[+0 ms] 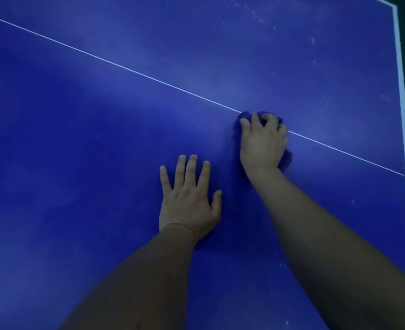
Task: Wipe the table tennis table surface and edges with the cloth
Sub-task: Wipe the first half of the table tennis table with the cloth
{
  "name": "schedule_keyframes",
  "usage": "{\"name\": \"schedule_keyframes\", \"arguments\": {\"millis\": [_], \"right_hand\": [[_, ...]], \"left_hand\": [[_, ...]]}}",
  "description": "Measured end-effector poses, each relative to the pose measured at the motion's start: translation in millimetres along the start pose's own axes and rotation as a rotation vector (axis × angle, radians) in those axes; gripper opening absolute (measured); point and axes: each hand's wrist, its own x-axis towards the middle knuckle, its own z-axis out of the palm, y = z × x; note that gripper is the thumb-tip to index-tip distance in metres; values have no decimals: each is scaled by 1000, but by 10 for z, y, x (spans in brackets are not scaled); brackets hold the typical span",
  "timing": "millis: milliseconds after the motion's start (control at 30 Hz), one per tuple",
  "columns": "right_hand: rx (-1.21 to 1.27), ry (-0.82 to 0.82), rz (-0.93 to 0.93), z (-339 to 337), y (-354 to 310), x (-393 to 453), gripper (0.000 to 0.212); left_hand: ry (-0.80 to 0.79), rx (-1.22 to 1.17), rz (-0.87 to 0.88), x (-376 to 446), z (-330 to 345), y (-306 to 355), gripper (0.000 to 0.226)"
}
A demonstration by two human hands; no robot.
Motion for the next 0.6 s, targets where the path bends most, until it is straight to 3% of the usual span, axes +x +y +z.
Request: {"name": "schedule_keyframes", "arguments": {"millis": [200,400,600], "right_hand": [[23,16,185,-43,385,-522,49],[0,-82,-166,-94,185,-554,51],[62,57,165,-171,1057,-519,43]], "left_hand": [[-4,20,6,14,8,9,78],[-15,62,20,14,8,5,81],[-23,52,95,15,11,-3,77]]}}
